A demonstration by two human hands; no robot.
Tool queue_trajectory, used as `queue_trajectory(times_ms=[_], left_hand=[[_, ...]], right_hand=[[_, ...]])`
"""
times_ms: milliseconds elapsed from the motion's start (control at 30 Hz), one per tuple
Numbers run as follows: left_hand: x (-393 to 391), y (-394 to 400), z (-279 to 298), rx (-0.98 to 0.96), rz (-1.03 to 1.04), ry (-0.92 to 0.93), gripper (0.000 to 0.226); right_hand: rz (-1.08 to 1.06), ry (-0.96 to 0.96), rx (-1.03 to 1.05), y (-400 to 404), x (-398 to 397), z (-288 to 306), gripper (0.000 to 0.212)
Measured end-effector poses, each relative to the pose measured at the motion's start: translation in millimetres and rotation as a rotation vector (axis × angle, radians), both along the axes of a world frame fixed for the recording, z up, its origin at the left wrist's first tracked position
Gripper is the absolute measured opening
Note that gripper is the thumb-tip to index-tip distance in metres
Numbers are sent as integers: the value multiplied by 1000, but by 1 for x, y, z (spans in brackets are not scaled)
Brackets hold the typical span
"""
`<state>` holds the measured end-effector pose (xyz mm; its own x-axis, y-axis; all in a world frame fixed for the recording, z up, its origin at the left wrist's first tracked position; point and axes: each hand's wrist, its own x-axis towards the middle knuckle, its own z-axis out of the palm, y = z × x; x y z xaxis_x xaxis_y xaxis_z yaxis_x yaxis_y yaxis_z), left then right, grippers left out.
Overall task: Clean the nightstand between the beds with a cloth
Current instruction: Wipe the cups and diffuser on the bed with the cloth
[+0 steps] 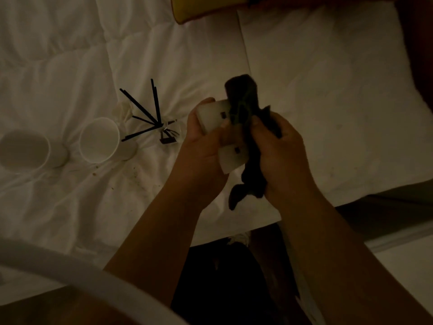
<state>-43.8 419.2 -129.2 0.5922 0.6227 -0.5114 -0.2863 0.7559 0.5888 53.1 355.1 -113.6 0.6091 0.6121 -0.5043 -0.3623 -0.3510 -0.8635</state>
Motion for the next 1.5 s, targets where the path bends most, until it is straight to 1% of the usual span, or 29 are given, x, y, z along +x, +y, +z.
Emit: queue_trajectory(times_ms=[100, 167, 267, 300, 333, 367, 433, 467, 500, 567, 633, 667, 733, 767, 833, 900, 933, 967, 1033, 1067, 1100, 1167, 1200, 1267, 1300, 1367, 1433, 1500], left_hand=[[-13, 8, 0, 47, -48, 61, 32], [-17, 10, 1, 142, -95, 187, 24], [-7, 13, 4, 308, -130, 478, 19], [-2, 13, 3, 314, -142, 543, 18], [2, 11, 5, 268, -153, 560, 16], [5, 10, 8, 171, -149, 502, 16], [10, 5, 15, -39, -95, 274, 27], [10, 1, 17, -112, -58, 179, 34], [9, -3, 19, -143, -47, 141, 36], [4, -12, 17, -147, -83, 96, 36], [2, -15, 18, -122, -95, 103, 36], [3, -13, 20, -154, -106, 66, 39], [3, -4, 26, -234, -96, -54, 57], [4, 2, 26, -240, -78, -80, 60], [8, 9, 25, -200, -23, -38, 59], [10, 10, 24, -231, 63, -8, 64], [11, 8, 24, -270, 111, -19, 66], [10, 5, 24, -326, 168, -46, 68], [9, 0, 25, -422, 280, -60, 69], [8, -2, 25, -409, 300, -24, 65], [7, -3, 24, -337, 283, 21, 57], [5, -4, 24, -77, 172, 131, 39], [2, -5, 24, 51, 109, 175, 38], [-3, -6, 25, 229, 2, 204, 52], [-5, -5, 26, 290, -20, 209, 59], [-7, -3, 26, 359, -4, 226, 69], [-4, 0, 27, 353, 14, 249, 71], [-2, -1, 27, 322, 9, 243, 70]], right_hand=[[-72, 298, 80, -2, 11, -3, 33], [-56, 428, 85, -5, 11, -5, 37], [-93, 465, 122, -12, -1, -4, 37], [-101, 424, 139, -15, -8, -1, 34], [-90, 327, 136, -16, -16, 3, 29], [-59, 200, 124, -16, -23, 7, 25], [27, 6, 131, -9, -33, 11, 20], [50, -28, 137, -4, -34, 12, 19], [54, -41, 125, 2, -31, 12, 18], [46, -72, 81, 13, -18, 13, 17], [84, -120, 68, 18, -7, 13, 18], [117, -144, 75, 17, -6, 14, 21], [185, -194, 100, 8, -13, 14, 27], [214, -224, 122, 1, -18, 14, 29], [254, -313, 171, -11, -29, 13, 31], [250, -382, 189, -23, -37, 12, 33], [212, -343, 175, -28, -41, 12, 33], [143, -247, 141, -31, -44, 14, 30], [-32, 17, 52, -32, -50, 15, 20], [-112, 138, 45, -31, -51, 15, 17], [-183, 233, 65, -27, -49, 17, 16], [-296, 336, 132, -18, -38, 20, 19], [-330, 348, 156, -14, -30, 23, 21], [-334, 341, 193, -9, -14, 27, 22], [-302, 315, 204, -9, -9, 28, 20], [-217, 202, 171, -11, -8, 31, 14], [-176, 106, 125, -16, -14, 32, 11], [-182, 66, 103, -22, -19, 35, 11]])
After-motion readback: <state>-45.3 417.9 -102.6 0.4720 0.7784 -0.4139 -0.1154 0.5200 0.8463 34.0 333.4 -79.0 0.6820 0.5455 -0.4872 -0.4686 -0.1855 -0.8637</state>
